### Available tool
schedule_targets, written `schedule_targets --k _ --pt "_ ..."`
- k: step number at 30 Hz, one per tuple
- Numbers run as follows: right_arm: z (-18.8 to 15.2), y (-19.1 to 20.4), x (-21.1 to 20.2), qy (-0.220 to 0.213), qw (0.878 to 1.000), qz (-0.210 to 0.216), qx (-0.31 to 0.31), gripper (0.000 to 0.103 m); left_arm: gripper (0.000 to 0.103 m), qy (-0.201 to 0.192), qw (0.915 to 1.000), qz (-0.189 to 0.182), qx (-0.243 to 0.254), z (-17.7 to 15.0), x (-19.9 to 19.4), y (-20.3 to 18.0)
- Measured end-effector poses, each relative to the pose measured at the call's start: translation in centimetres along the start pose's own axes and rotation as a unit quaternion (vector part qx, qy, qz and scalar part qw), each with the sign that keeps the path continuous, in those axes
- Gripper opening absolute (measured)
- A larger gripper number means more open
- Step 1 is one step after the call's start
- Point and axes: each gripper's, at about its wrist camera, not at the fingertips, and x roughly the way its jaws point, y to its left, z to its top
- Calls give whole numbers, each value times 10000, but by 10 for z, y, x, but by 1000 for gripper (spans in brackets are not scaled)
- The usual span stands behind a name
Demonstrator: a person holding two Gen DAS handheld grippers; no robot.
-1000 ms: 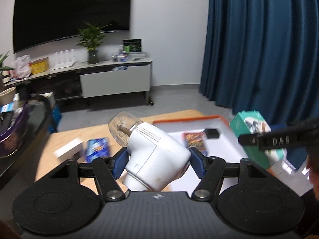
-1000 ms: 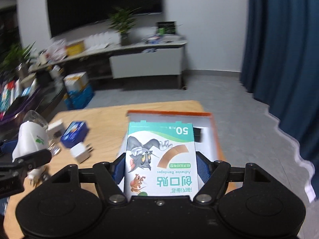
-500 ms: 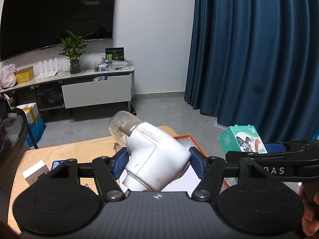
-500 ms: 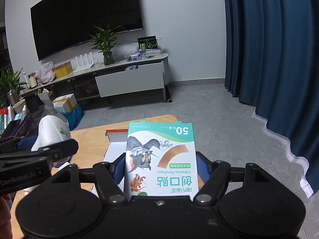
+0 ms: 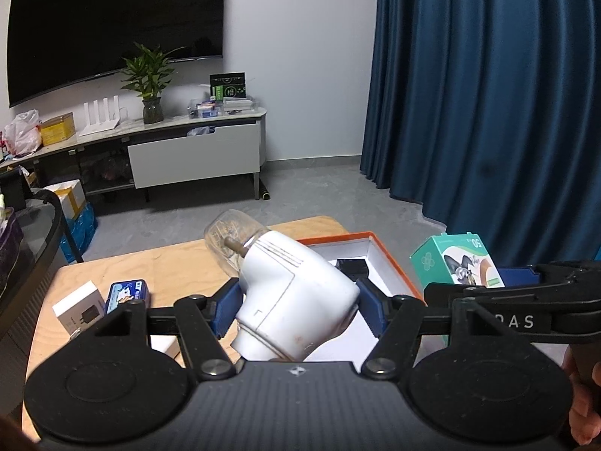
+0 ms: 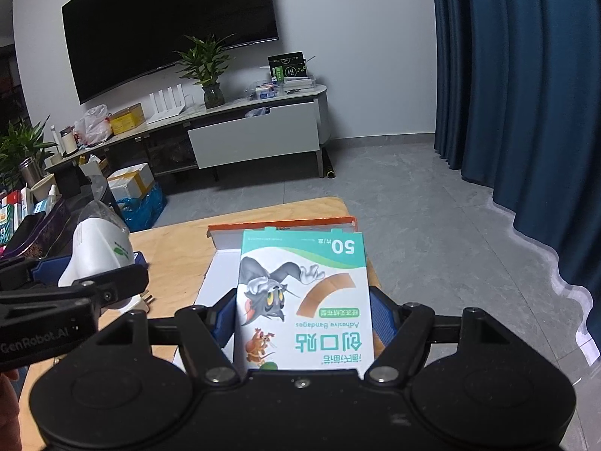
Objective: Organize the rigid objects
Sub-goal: 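Carry the white diffuser and green bandage box with both tools over the tray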
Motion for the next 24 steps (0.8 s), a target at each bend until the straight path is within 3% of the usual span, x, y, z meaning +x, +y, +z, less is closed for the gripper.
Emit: schedule_targets --k 24 --pt "-5 15 16 163 9997 66 -142 84 67 122 9998 68 -118 -6 -1 0"
